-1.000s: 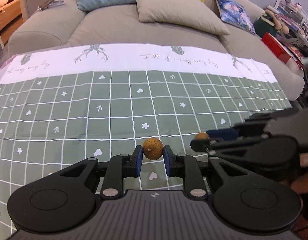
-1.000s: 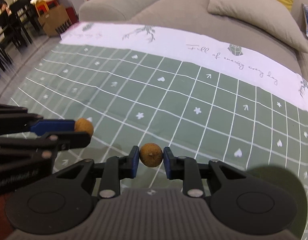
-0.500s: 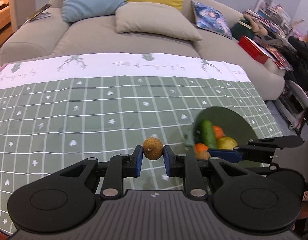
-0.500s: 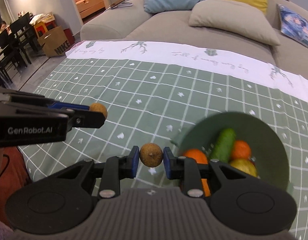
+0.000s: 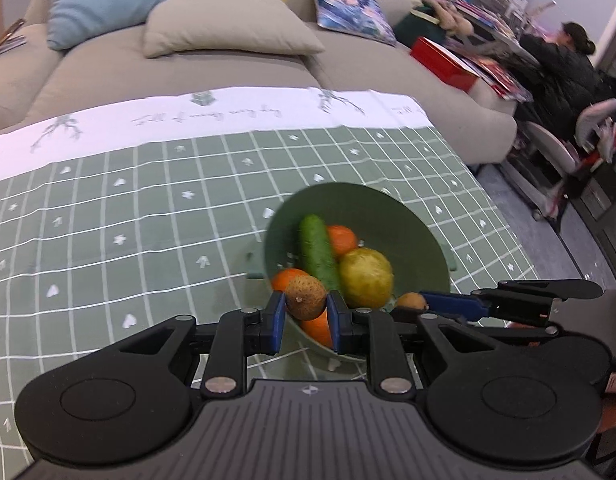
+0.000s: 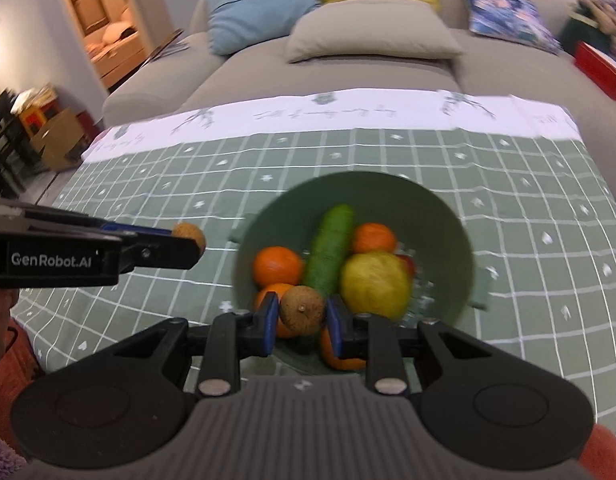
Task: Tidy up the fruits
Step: 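Carry both longans over the colander and lower them in, then open both tools and lift them away from the colander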
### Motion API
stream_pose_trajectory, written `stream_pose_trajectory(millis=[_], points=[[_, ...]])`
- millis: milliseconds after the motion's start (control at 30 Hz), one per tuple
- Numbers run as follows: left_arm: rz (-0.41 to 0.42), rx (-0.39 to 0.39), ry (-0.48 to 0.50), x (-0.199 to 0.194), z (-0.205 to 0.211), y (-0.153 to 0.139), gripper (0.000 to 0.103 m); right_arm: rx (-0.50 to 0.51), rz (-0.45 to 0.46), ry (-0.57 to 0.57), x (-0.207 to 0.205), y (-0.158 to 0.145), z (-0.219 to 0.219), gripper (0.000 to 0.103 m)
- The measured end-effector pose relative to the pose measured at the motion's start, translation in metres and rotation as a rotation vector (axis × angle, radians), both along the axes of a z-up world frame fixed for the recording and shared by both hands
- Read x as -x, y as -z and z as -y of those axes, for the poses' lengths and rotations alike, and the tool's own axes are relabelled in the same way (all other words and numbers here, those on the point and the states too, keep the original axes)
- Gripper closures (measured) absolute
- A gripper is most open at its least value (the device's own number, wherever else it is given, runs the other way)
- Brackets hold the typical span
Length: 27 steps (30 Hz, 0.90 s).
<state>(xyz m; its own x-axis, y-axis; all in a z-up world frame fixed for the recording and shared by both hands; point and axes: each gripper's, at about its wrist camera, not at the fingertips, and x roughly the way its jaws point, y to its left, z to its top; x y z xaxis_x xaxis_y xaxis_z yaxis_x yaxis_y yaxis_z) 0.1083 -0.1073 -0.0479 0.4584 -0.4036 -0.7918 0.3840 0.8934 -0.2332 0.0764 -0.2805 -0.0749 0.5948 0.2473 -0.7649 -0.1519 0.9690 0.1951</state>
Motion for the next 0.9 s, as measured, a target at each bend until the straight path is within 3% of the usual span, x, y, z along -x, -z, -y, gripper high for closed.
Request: stream_pose_trajectory(millis=[300, 500, 900], points=[[-0.064, -0.027, 0.077, -0.019, 0.036, 0.023, 0.079, 0.02, -0.01, 0.03, -0.014, 0.009, 0.031, 0.081], [-0.14, -0.038, 0.143, -0.03, 0.056, 0.04, 0.079, 0.108, -0.042, -0.021, -0.026, 0.019, 0.032, 0.082], [-0.206, -0.071, 0.217, -0.036, 0.082, 0.065, 0.079, 0.209, -0.139, -0.165, -0.048, 0.042, 0.038, 0.082]])
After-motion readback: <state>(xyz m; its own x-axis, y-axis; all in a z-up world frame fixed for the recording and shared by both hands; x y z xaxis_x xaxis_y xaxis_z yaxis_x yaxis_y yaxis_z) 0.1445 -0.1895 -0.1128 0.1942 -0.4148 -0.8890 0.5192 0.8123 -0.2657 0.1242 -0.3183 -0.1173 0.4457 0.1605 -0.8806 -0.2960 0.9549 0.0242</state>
